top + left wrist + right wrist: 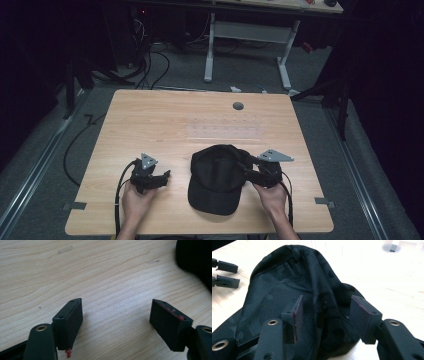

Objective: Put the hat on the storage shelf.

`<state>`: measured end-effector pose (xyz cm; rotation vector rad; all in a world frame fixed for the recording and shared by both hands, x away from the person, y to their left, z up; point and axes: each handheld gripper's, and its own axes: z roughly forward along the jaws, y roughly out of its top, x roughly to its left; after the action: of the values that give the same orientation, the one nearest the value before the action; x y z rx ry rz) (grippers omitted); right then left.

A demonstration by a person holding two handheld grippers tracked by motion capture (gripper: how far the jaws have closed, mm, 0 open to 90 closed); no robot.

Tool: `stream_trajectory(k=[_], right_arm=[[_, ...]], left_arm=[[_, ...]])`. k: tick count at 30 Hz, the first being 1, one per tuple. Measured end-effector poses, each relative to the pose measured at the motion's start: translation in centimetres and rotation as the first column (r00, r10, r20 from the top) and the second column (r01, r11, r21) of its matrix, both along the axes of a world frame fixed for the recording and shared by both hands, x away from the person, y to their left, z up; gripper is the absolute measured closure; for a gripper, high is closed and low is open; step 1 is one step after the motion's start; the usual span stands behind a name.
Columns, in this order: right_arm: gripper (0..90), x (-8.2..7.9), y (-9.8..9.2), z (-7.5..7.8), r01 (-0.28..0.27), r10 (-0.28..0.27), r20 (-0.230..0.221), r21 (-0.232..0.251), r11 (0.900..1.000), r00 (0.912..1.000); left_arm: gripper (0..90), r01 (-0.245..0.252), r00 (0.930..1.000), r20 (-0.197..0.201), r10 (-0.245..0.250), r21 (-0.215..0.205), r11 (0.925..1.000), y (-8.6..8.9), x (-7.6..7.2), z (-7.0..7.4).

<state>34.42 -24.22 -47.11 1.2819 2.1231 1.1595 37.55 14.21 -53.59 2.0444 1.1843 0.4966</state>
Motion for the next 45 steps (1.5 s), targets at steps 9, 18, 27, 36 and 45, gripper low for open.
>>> stream_trajectory(k=[9,18,27,36,45], right_arm=[[52.2,1.3,0.5,-0.4,-0.015,0.017,-0.041,0.04,0.999,0.999],[58.2,2.1,0.5,-1.2,-0.011,0.015,-0.089,0.049,0.999,0.996],[77.9,2.3,0.4,-1.5,-0.05,0.053,-0.095,0.036,0.998,0.9941],[85.0,2.0,0.2,-1.4,-0.065,0.072,-0.093,0.073,0.995,0.993],[85.5,1.5,-0.1,-0.7,-0.081,0.088,-0.056,0.106,0.991,0.9946]], left_arm=[[26.9,0.0,1.0,0.001,0.0,0.002,1.0,0.0,0.0,0.0],[26.8,0.0,1.0,0.001,0.0,0.002,1.0,0.0,0.0,0.0],[26.8,0.0,1.0,0.001,0.0,0.003,1.0,0.0,0.0,0.0],[26.8,0.0,1.0,0.004,0.0,0.005,1.0,0.0,0.0,0.0],[26.9,0.0,1.0,0.003,0.0,0.005,1.0,0.0,0.0,0.0]])
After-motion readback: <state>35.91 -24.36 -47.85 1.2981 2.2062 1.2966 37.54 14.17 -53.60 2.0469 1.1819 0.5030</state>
